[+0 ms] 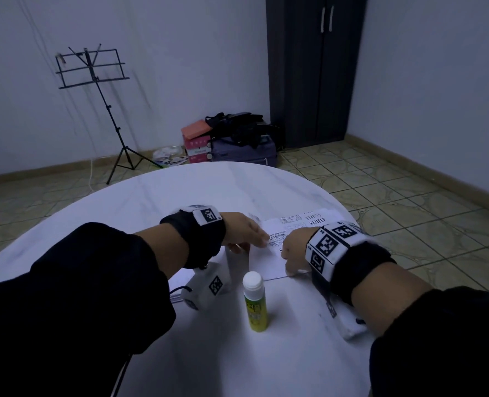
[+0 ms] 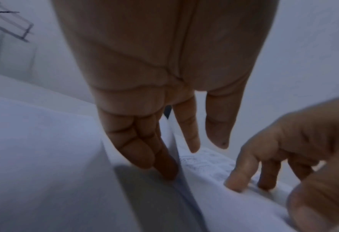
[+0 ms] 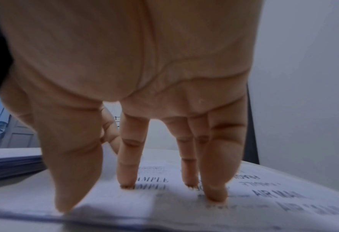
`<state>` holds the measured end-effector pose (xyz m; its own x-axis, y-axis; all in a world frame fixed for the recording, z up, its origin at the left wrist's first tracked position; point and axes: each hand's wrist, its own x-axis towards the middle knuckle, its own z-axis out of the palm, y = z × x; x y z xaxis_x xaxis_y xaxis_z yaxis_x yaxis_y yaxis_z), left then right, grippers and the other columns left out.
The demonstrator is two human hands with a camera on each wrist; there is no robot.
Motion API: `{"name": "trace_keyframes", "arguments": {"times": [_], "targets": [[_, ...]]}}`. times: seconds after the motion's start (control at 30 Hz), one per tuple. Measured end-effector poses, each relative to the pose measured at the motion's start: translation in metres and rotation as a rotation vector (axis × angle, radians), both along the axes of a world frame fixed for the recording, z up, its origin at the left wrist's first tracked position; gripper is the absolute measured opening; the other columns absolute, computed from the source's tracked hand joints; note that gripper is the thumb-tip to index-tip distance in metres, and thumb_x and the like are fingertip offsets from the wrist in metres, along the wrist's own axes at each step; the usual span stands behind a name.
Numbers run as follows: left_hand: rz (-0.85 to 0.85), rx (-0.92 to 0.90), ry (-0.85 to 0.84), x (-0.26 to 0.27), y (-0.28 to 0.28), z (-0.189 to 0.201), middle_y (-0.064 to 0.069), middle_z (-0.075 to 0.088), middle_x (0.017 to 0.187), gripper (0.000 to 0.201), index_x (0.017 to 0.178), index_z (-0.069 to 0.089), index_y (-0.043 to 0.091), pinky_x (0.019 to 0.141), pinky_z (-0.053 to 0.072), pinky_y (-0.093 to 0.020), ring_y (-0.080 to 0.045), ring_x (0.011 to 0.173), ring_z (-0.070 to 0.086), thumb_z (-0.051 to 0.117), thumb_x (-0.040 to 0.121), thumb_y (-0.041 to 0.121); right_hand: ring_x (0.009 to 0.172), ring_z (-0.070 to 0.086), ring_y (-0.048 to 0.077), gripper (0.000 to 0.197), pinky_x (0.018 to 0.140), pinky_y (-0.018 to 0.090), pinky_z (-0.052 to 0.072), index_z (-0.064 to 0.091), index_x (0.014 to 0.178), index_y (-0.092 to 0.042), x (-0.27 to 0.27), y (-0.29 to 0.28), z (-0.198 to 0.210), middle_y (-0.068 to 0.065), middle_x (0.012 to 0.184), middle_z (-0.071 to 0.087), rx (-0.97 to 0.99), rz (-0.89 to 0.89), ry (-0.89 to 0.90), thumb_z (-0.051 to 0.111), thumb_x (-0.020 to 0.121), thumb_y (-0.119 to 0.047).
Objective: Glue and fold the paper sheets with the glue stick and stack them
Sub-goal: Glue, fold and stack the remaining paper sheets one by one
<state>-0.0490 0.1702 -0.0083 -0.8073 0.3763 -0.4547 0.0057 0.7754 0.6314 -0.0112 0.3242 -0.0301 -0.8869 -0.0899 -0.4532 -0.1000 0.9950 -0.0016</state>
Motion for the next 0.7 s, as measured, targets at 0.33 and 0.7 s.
{"name": "trace_keyframes", "arguments": {"times": [0.33,0.7], "targets": [[-0.014,-0.045,0.264,0.000,-0.002,0.007,0.006,0.068,0.096,0.018,0.100,0.074,0.019,0.068,0.045,-0.014,-0.006,0.070,0.059,0.067,0.086,0.028,0.088,0.039,0.021,0.033,0.053,0.018,0.027,0.037,0.068,-0.026,0.007,-0.004,0.003,-0.004,0.069,0.034,-0.100,-0.071,0.080,0.062,0.088,-0.025],[-0.151,-0.294,0.186,0.001,0.018,0.007,0.000,0.061,0.097,0.038,0.123,0.063,0.018,0.057,0.045,-0.013,-0.006,0.063,0.053,0.064,0.089,0.036,0.081,0.051,0.014,0.046,0.033,0.006,0.032,0.061,0.123,-0.006,0.014,-0.002,0.018,0.011,0.122,0.063,-0.030,0.094,-0.022,0.070,0.081,-0.022]]}}
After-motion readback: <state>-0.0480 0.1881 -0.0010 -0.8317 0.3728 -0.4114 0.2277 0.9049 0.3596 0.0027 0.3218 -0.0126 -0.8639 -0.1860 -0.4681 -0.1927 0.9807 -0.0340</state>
